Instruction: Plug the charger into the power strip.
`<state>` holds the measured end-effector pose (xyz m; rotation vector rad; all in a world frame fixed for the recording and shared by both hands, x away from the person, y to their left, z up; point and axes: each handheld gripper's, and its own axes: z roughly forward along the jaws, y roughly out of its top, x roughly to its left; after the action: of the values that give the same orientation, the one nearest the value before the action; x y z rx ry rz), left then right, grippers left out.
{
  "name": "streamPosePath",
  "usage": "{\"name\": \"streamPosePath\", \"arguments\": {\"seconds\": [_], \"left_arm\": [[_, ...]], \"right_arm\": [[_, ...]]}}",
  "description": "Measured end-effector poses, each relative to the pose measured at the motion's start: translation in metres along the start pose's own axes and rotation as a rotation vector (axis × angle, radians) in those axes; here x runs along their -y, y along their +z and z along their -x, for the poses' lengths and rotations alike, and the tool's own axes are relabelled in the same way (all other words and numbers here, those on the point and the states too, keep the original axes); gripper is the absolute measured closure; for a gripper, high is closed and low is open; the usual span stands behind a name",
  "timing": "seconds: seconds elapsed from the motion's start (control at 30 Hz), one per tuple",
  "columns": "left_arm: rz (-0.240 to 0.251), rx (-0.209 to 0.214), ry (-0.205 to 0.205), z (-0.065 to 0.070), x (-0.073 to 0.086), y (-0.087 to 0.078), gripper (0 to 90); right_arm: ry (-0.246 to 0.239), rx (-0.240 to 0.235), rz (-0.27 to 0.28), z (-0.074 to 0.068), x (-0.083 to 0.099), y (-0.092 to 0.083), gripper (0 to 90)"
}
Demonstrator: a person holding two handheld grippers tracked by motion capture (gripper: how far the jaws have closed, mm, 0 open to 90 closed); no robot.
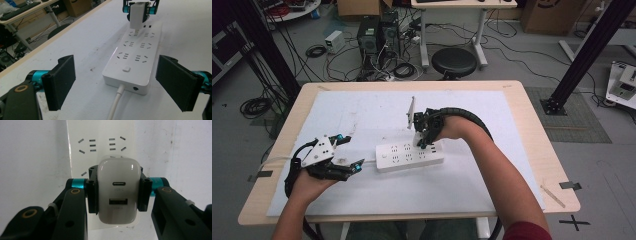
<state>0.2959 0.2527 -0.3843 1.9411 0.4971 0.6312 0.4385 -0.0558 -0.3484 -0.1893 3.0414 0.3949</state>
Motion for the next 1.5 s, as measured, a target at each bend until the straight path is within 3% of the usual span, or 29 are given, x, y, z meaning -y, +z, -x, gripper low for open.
{"name": "streamPosePath", "arguments": {"seconds": [0.73,1.0,1.23,1.5], "left_arm": [[0.000,-0.002,-0.011,-0.003,0.004,0.002,16.3],[-0.001,0.001,-0.006,-0.002,0.003,0.003,16.3],[0.008,0.008,-0.009,0.000,0.001,0.006,16.3],[0.002,0.012,-0.006,0.000,0.001,0.006,16.3]], "right_arm": [[-0.017,-0.022,-0.040,0.007,-0.001,0.011,63.3],[-0.035,-0.009,-0.045,0.004,-0.002,0.011,63.4],[-0.063,0.018,-0.084,-0.001,-0.010,0.013,63.4],[-0.078,0.018,-0.103,0.000,-0.013,0.014,63.5]]}}
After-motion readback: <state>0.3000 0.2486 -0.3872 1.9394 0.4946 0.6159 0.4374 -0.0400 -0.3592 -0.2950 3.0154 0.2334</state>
